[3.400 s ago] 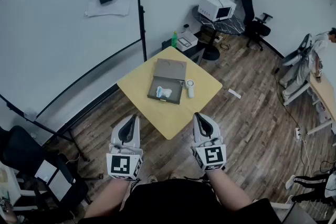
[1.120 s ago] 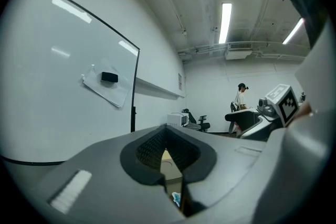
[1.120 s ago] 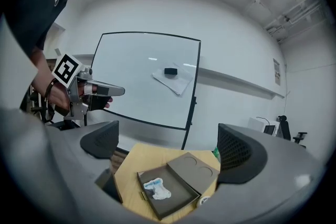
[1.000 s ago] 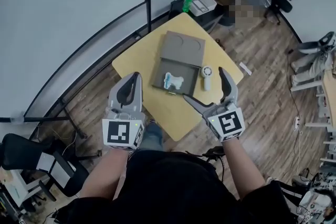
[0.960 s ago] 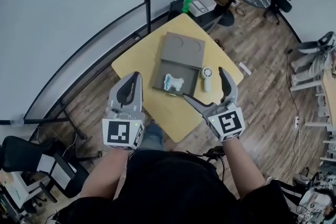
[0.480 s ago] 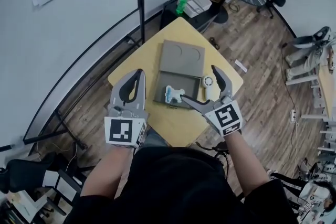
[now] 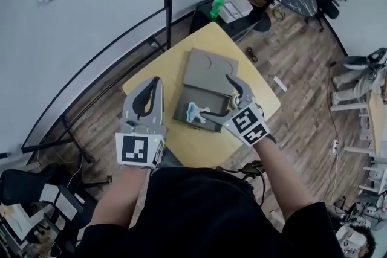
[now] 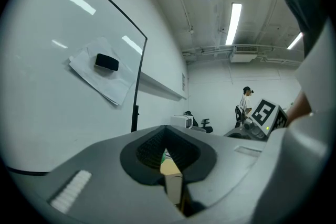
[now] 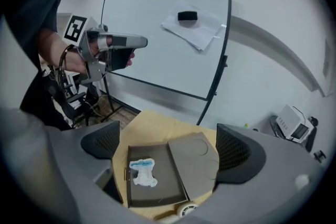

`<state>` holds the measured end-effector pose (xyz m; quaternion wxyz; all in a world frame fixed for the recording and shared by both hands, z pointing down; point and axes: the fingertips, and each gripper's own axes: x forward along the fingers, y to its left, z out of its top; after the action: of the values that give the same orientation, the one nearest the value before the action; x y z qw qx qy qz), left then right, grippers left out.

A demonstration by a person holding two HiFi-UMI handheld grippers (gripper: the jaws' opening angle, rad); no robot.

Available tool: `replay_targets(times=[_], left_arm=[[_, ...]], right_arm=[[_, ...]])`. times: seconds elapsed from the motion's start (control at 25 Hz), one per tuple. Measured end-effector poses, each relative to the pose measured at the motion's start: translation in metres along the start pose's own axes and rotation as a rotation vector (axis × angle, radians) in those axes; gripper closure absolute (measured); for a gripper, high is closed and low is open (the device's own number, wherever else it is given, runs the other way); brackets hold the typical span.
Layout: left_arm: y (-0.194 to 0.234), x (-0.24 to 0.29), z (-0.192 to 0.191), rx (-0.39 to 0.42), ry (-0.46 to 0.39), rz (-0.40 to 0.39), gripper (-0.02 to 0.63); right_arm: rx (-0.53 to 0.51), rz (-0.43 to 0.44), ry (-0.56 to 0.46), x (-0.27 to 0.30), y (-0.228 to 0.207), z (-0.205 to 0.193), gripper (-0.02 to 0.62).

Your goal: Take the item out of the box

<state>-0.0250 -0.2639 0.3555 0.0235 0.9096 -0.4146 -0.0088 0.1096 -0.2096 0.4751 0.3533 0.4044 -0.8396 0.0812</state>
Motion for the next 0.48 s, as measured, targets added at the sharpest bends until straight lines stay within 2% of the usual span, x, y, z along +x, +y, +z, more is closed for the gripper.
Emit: replay_targets(times=[0.28,0.48], left_arm=[[0.003,-0.001,-0.017,-0.010,0.020,0.049,0.606],[0.010,0.001,-0.026,-0.020,0.031,0.075,0.606]], right_arm=[[-0.069,0.190,0.212,0.042,0.018,-0.040,0.070],[-0.107,0.290,0.340,0.067,0.031,-0.065,0.105]])
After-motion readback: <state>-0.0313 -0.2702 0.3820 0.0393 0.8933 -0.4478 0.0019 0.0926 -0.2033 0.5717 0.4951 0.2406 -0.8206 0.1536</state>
